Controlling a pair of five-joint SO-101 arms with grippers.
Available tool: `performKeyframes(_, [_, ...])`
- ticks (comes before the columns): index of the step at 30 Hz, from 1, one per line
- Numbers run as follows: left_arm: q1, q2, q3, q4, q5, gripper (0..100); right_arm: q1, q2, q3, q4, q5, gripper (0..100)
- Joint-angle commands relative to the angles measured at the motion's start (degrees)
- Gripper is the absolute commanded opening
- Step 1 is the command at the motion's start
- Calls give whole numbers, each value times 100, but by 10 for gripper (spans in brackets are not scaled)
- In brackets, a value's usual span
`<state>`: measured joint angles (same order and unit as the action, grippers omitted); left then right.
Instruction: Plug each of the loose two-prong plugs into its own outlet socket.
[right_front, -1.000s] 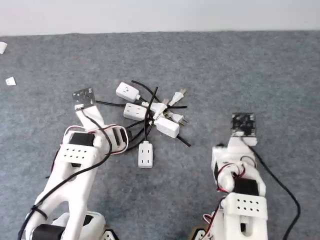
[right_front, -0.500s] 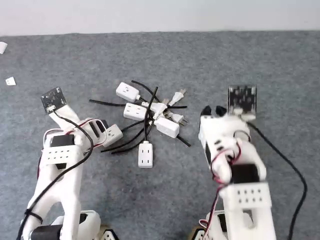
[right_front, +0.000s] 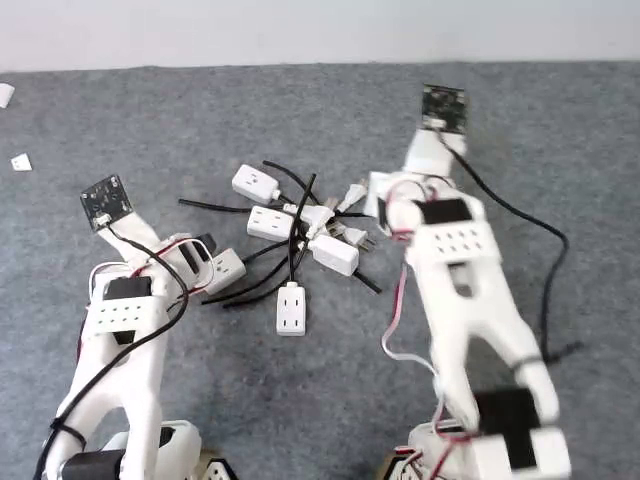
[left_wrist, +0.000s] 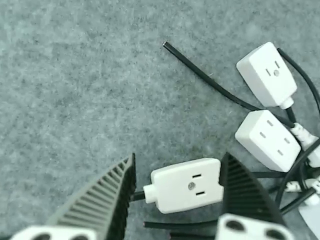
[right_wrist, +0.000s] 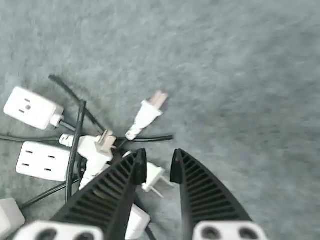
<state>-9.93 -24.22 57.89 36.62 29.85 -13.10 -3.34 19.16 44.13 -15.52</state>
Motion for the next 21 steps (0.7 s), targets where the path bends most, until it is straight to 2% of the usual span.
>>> performKeyframes(1, [0, -167, -75, -193, -105, 250, -312, 558, -862, 31, -79, 107])
performKeyframes(7, [-9, -167, -84, -202, -105, 250, -875, 1552, -1591, 22, -88, 107])
performKeyframes(11, [-9, -176, -101, -202, -105, 250, -1130, 1684, -1600, 22, -79, 107])
performKeyframes(21, [-9, -176, -101, -202, -105, 250, -1095, 2281, -1600, -400, -44, 107])
